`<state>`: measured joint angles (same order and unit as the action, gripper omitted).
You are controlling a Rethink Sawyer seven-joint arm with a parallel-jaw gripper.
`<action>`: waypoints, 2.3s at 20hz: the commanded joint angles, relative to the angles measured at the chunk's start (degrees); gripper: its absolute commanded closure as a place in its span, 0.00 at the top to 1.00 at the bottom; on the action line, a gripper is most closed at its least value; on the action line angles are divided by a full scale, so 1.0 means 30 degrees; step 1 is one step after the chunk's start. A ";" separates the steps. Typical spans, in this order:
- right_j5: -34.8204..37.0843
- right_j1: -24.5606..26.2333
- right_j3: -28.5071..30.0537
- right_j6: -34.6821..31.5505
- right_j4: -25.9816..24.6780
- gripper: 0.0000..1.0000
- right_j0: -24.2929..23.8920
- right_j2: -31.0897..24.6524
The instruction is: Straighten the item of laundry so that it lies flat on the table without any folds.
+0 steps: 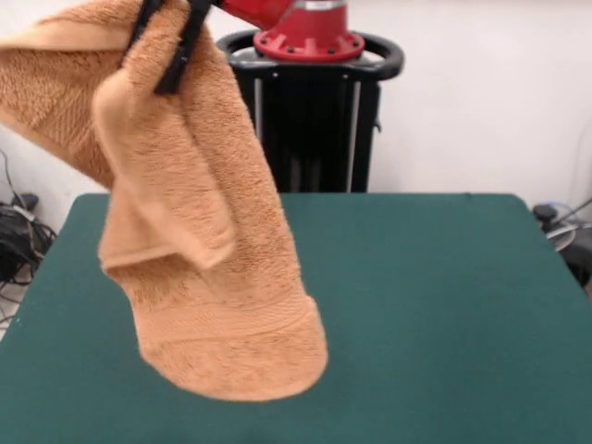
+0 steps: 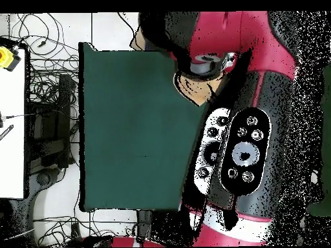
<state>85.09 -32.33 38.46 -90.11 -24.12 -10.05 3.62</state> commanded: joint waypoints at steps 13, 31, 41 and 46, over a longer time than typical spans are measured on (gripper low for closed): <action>-0.5919 0.1856 0.2293 0.5465 -0.0779 0.00 -0.3143 -0.1917; -1.3845 0.2270 1.0219 0.1717 0.0646 0.00 -0.3508 -0.3629; -1.8030 0.5014 1.0787 -0.0303 0.1107 0.00 -0.3553 -0.5112; -1.8837 0.6012 1.0346 -0.1223 0.1504 0.00 -0.3300 -0.5281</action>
<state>32.70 -18.80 60.96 -87.23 -21.88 -21.19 -5.50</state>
